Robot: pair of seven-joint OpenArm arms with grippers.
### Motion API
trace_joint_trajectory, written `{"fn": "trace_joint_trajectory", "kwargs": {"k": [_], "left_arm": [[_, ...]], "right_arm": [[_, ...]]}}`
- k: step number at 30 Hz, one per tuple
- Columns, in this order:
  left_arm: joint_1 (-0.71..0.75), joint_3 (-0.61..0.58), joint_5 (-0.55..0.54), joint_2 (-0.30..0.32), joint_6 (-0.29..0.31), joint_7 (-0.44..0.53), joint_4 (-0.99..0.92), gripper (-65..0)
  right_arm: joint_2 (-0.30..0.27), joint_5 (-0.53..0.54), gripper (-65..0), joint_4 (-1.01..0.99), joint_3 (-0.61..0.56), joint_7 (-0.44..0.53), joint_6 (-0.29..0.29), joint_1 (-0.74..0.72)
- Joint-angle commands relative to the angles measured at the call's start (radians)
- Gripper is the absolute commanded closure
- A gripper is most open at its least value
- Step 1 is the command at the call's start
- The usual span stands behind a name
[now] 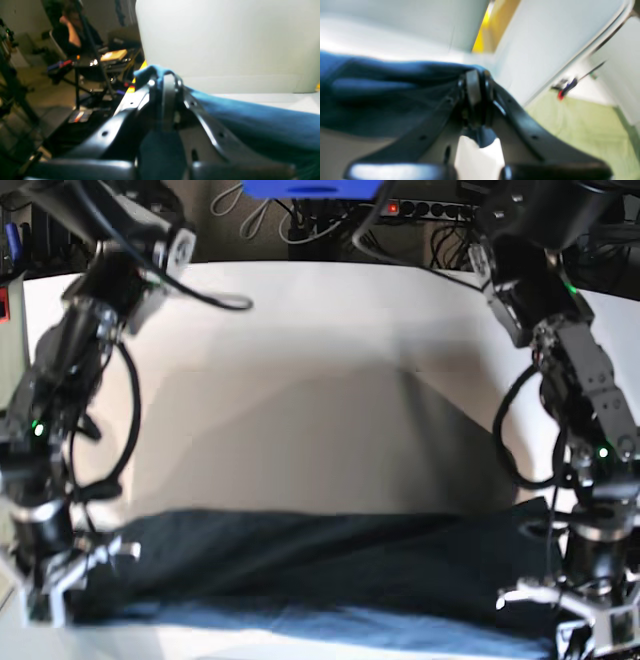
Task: Layout the t-shirt on the table in an organized manner, then fold the t-shirt properly
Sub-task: 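Lift the shirt with both grippers and lay it down flat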
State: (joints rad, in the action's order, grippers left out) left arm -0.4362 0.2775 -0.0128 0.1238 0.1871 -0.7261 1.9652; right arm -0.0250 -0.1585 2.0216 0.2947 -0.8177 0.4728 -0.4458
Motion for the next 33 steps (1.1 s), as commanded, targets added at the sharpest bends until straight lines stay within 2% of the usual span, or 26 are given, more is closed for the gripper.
{"fn": "trace_joint_trajectory", "kwargs": {"k": [1, 5, 8, 17, 22, 27, 33], "left_arm": [[-0.057, -0.027, -0.006, 0.006, -0.002, 0.040, 0.015, -0.4], [-0.115, -0.094, -0.006, -0.013, -0.002, 0.040, 0.027, -0.4], [-0.160, -0.102, -0.006, -0.022, -0.002, 0.041, 0.038, -0.4], [-0.201, -0.100, -0.011, -0.039, -0.002, 0.043, 0.066, -0.4], [-0.180, -0.100, -0.014, -0.042, -0.002, 0.049, 0.067, -0.4], [-0.126, -0.097, -0.009, -0.043, -0.002, 0.191, 0.069, -0.4], [-0.045, -0.093, -0.008, -0.034, -0.002, 0.221, 0.061, -0.4]], "right_arm": [[0.006, 0.006, 0.0, 0.018, -0.001, 0.039, -0.010, -0.064], [0.010, 0.006, 0.0, 0.023, -0.001, 0.044, -0.010, -0.183], [0.010, 0.006, 0.0, 0.023, 0.002, 0.044, -0.010, -0.261], [0.010, 0.007, 0.0, 0.029, -0.001, 0.054, -0.010, -0.371], [0.063, 0.007, 0.0, 0.028, -0.002, 0.177, -0.010, -0.430], [0.113, 0.007, 0.0, 0.026, -0.002, 0.334, -0.010, -0.436], [0.139, 0.007, 0.0, 0.009, -0.001, 0.350, -0.010, -0.371]]}}
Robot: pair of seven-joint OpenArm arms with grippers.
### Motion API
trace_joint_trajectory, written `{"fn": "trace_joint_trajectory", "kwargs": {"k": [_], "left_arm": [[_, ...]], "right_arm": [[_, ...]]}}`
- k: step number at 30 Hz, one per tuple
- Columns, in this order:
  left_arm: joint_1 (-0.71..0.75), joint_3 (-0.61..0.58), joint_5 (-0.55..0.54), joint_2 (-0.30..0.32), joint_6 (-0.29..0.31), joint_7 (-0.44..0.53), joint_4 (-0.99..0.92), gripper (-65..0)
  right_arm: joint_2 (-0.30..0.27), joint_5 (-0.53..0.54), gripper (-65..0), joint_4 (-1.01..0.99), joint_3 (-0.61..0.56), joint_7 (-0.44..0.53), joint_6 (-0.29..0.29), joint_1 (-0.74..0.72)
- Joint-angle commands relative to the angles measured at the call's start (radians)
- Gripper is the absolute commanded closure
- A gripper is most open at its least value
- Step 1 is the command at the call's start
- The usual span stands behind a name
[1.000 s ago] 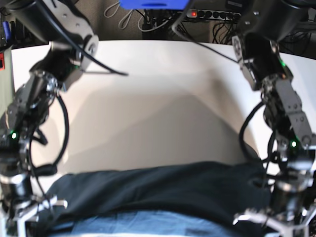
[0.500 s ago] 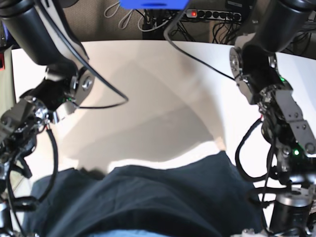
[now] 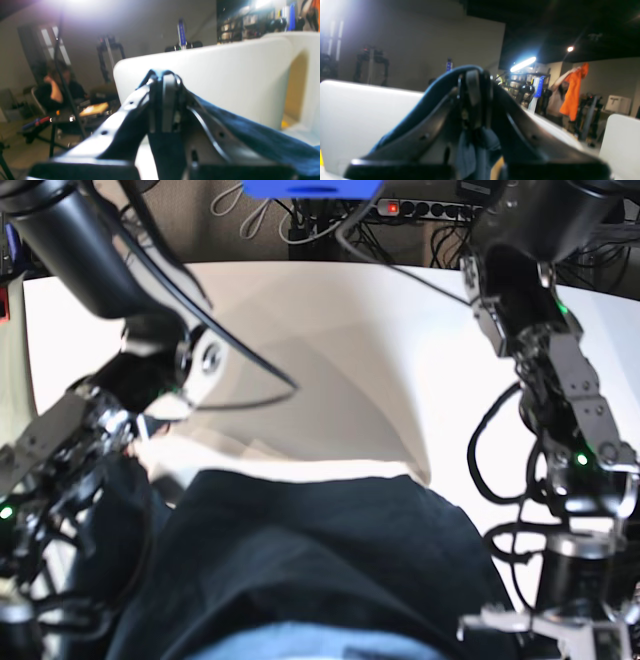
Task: Layout the t-shirt on the table in an organized manner, then fold the t-shirt properly
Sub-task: 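Lift the shirt with both grippers and lay it down flat, then release the shirt and raise both grippers away from it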
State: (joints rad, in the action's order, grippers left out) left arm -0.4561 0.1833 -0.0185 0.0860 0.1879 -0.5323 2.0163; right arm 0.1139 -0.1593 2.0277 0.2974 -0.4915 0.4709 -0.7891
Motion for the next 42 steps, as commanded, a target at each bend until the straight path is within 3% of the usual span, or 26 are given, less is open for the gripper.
{"fn": "trace_joint_trajectory", "kwargs": {"k": [1, 5, 9, 12, 16, 22, 28, 30, 36, 42], "left_arm": [[-0.013, 0.000, -0.002, 0.001, -0.003, 0.027, 0.007, -0.4], [0.010, -0.009, -0.001, -0.012, -0.003, 0.027, -0.016, -0.4], [-0.007, -0.005, -0.001, -0.051, -0.003, 0.028, -0.164, -0.4], [-0.045, -0.008, -0.001, -0.051, -0.003, 0.030, -0.315, -0.4], [-0.125, -0.001, -0.001, -0.048, -0.003, 0.038, -0.541, -0.6], [-0.249, -0.001, -0.001, 0.001, -0.003, 0.162, -0.860, -0.9], [-0.399, -0.008, -0.001, 0.061, -0.003, 0.251, -1.178, -1.6], [-0.442, -0.008, -0.001, 0.076, -0.003, 0.251, -1.248, -6.0], [-0.514, -0.008, -0.004, 0.105, -0.003, 0.255, -1.451, -32.3], [-0.505, -0.009, -0.004, 0.107, -0.003, 0.292, -1.451, -48.3]], "right_arm": [[0.002, 0.008, 0.0, -0.008, -0.004, 0.024, -0.010, -0.014], [0.004, 0.008, 0.0, -0.095, -0.004, 0.029, -0.010, 0.049], [-0.010, 0.008, 0.0, -0.276, 0.012, 0.030, -0.010, 0.055], [-0.053, 0.008, 0.0, -0.414, 0.013, 0.037, -0.010, 0.047], [-0.104, 0.007, 0.0, -0.643, 0.016, 0.129, -0.011, 0.013], [-0.171, 0.005, 0.0, -0.882, 0.015, 0.187, -0.011, -0.053], [-0.230, 0.005, -1.4, -1.136, 0.004, 0.188, -0.133, -0.168], [-0.248, 0.005, -8.6, -1.208, -0.031, 0.188, -0.133, -0.191], [-0.274, 0.005, -41.2, -1.321, -0.172, 0.185, -0.133, -0.172], [-0.273, 0.005, -42.5, -1.139, -0.169, 0.179, -0.133, -0.054]]}}
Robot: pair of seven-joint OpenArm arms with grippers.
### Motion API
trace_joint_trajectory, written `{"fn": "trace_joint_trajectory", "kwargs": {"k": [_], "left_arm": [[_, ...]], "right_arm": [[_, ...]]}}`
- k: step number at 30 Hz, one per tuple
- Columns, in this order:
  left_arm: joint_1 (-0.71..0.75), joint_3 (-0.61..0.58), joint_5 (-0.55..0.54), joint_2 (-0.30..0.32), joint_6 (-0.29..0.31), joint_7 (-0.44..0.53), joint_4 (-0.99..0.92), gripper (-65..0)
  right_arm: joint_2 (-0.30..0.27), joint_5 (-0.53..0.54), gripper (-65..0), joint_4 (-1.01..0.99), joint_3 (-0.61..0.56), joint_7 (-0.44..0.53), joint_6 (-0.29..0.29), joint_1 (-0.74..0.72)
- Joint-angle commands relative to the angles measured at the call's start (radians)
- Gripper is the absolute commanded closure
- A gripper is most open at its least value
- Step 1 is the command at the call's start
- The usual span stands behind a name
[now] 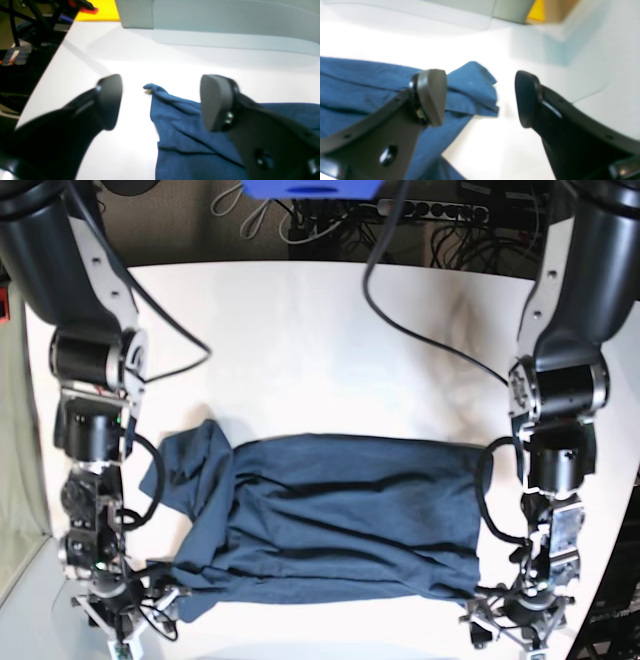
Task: Layout the t-shirt on the table in an organized manner, then fold the t-shirt properly
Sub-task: 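Release the shirt and raise both grippers away from it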
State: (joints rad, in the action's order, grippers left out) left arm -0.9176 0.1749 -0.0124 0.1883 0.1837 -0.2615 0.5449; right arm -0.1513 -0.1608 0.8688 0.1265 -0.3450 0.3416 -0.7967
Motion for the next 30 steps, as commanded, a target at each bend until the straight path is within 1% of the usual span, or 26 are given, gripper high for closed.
{"fn": "trace_joint_trajectory", "kwargs": {"k": [1, 3, 4, 8, 10, 13, 15, 17, 20, 25, 30], "left_arm": [[-0.028, -0.001, -0.013, 0.007, 0.001, 0.011, 0.020, -49.7], [0.010, 0.007, -0.016, 0.009, 0.001, -0.019, 0.047, -50.4], [0.042, 0.007, -0.016, 0.009, 0.001, -0.037, 0.074, -50.4], [0.208, 0.007, -0.016, 0.006, 0.001, -0.111, 0.246, -50.4], [0.309, 0.008, -0.016, 0.000, 0.001, -0.150, 0.364, -50.4], [0.463, 0.022, -0.016, -0.002, 0.001, -0.209, 0.559, -50.4], [0.542, 0.070, -0.016, -0.010, 0.001, -0.230, 0.648, -50.4], [0.607, 0.120, -0.016, -0.042, 0.001, -0.236, 0.696, -50.6], [0.656, 0.157, -0.016, -0.059, 0.001, -0.235, 0.702, -50.6], [0.679, 0.156, -0.016, -0.086, 0.001, -0.229, 0.683, -50.5], [0.671, 0.157, -0.016, -0.094, 0.003, -0.226, 0.587, -50.4]], "right_arm": [[-0.008, 0.007, -42.5, 0.068, 0.002, 0.033, -0.003, -0.022], [-0.008, 0.007, -42.5, 0.181, 0.002, 0.016, -0.003, 0.053], [-0.011, 0.007, -42.5, 0.240, -0.003, -0.012, -0.003, 0.093], [-0.011, 0.007, -42.5, 0.415, 0.003, -0.096, -0.003, 0.222], [-0.011, 0.007, -42.5, 0.498, 0.006, -0.101, -0.003, 0.311], [-0.008, 0.007, -42.5, 0.611, 0.040, -0.101, -0.003, 0.425], [-0.004, 0.008, -42.5, 0.657, 0.052, -0.102, -0.003, 0.471], [-0.001, 0.008, -42.5, 0.688, 0.055, -0.104, -0.003, 0.514], [0.002, 0.008, -42.5, 0.706, 0.055, -0.104, -0.003, 0.566], [0.002, 0.008, -42.5, 0.697, 0.055, -0.104, -0.003, 0.610], [0.002, 0.008, -42.5, 0.663, 0.055, -0.102, -0.003, 0.624]]}}
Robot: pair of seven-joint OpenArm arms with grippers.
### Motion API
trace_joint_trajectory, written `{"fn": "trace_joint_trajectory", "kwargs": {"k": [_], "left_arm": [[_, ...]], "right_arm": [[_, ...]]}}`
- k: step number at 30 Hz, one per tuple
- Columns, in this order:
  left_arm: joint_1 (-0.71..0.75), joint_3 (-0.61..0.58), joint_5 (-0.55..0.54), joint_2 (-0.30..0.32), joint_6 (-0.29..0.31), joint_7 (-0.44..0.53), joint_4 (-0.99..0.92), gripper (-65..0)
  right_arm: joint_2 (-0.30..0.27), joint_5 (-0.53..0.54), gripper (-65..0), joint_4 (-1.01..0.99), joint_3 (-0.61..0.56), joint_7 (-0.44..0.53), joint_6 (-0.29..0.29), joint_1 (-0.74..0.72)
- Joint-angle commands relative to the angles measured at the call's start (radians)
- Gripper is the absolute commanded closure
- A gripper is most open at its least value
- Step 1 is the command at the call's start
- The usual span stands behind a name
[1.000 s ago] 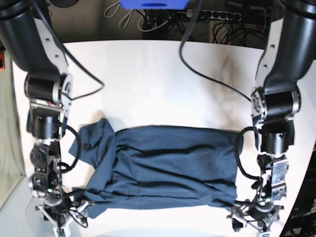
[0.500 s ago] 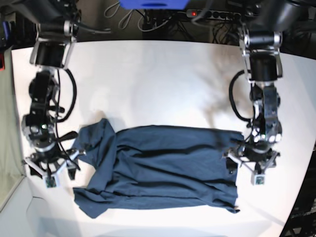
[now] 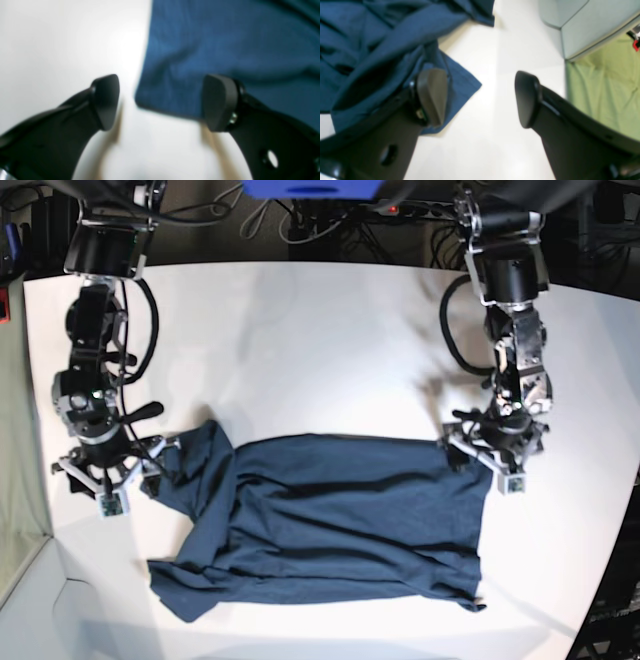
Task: Layout the t-shirt on the table in an organized manner, then fold the t-shirt properly
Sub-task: 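Release the shirt and raise both grippers away from it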
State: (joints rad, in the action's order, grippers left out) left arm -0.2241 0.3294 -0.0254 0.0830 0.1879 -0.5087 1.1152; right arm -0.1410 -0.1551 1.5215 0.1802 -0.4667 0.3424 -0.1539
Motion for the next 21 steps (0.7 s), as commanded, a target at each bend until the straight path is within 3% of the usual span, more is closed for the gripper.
{"fn": "trace_joint_trajectory", "kwargs": {"k": [1, 7, 9, 14, 17, 21], "left_arm": [[-0.025, 0.003, -0.003, 0.011, 0.003, 0.023, 0.001, -50.3], [-0.054, 0.003, -0.003, 0.011, 0.008, 0.023, -0.094, -47.3], [-0.054, 0.003, -0.003, 0.011, 0.009, 0.023, -0.097, -37.0], [-0.054, 0.009, -0.003, 0.011, 0.003, 0.023, -0.097, 0.0], [-0.053, 0.009, -0.003, 0.013, 0.002, 0.023, -0.088, -2.9], [-0.047, 0.012, -0.003, 0.021, 0.002, 0.012, -0.019, -0.2]], "right_arm": [[-0.012, 0.002, -42.5, -0.006, 0.002, 0.019, -0.004, -0.022], [-0.027, 0.004, -42.5, -0.128, 0.028, 0.019, -0.003, -0.060], [-0.030, 0.004, -42.6, -0.177, 0.028, 0.019, -0.003, -0.071], [-0.030, 0.004, -42.6, -0.310, 0.022, 0.019, -0.003, -0.143], [-0.027, 0.004, -42.6, -0.402, 0.020, 0.019, -0.003, -0.201], [-0.021, 0.004, -42.6, -0.456, 0.020, 0.019, -0.003, -0.240]]}}
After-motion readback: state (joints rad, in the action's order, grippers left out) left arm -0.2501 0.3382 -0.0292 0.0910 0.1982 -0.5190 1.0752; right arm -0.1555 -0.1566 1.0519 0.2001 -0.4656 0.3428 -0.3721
